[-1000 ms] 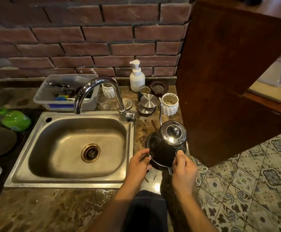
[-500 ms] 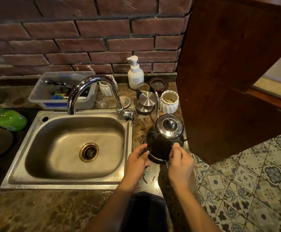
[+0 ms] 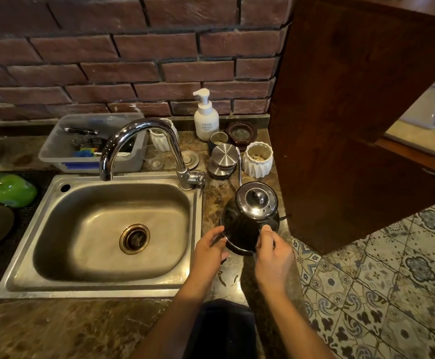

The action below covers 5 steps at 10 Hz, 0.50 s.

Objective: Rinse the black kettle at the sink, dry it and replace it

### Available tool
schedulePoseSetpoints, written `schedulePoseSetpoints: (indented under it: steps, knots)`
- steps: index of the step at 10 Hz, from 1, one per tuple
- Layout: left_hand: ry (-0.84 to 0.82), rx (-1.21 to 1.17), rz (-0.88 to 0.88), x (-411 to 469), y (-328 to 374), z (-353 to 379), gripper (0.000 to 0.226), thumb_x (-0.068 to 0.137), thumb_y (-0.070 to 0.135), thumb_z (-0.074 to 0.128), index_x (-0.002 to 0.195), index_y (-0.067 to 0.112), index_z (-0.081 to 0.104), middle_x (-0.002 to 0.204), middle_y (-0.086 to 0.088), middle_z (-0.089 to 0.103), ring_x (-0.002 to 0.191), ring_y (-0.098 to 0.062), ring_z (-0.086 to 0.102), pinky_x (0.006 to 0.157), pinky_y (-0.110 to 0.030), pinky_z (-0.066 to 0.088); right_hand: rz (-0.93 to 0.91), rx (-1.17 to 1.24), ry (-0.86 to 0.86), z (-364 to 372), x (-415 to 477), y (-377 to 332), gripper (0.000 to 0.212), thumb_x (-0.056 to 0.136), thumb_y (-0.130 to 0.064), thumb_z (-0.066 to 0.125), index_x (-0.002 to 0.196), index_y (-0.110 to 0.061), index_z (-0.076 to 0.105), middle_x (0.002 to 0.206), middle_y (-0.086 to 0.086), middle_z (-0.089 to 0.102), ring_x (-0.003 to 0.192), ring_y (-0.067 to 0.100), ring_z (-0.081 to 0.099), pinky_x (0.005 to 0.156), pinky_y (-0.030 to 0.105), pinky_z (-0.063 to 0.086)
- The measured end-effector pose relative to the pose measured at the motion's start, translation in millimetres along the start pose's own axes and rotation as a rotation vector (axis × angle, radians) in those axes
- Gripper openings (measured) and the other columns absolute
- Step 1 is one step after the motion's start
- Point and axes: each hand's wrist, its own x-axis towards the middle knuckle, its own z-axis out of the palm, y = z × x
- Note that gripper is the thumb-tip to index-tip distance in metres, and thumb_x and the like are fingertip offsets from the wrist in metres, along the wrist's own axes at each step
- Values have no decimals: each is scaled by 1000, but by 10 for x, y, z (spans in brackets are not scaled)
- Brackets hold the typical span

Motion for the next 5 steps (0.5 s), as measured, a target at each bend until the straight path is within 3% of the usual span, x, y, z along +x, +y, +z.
schedulePoseSetpoints:
  steps: [1, 2, 3, 4, 5]
  knots:
    - [-17, -3, -13, -36, 39, -14, 35, 100, 8, 56, 129, 27, 64, 125, 3, 67, 118, -14, 65, 103, -41, 55, -4, -9, 18, 7, -26, -12, 55, 93, -52, 43, 60, -10, 54, 53, 12, 53, 51, 28, 48, 55, 49, 45]
    - [-39, 92, 0, -87, 82, -27, 36, 101, 11, 54, 125, 36, 63, 128, 4, 66, 115, -14, 65, 103, -42, 55, 1, -36, 16, -8, -37, -48, 53, 94, -52, 42, 62, -13, 58, 55, 6, 57, 55, 28, 54, 58, 47, 48]
    - [-73, 185, 35, -198, 130, -79, 35, 100, 16, 54, 124, 41, 61, 137, 1, 63, 113, -17, 65, 102, -41, 54, -5, -49, 3, -44, -74, -123, 50, 96, -52, 44, 69, -14, 60, 62, 12, 63, 63, 33, 61, 62, 47, 51]
    - [-61, 307, 119, -390, 280, -222, 38, 103, 22, 53, 140, 26, 57, 144, -1, 59, 127, -17, 57, 111, -42, 47, -21, -164, 5, -89, -179, -264, 38, 100, -49, 49, 84, -17, 61, 72, 7, 65, 71, 27, 63, 69, 47, 53]
    - [-19, 381, 208, -573, 483, -456, 43, 104, 25, 53, 146, 17, 53, 145, -6, 58, 129, -18, 55, 104, -30, 44, -84, -332, 66, -116, -237, -451, 36, 93, -58, 48, 106, -25, 58, 103, -3, 65, 99, 20, 62, 90, 50, 52]
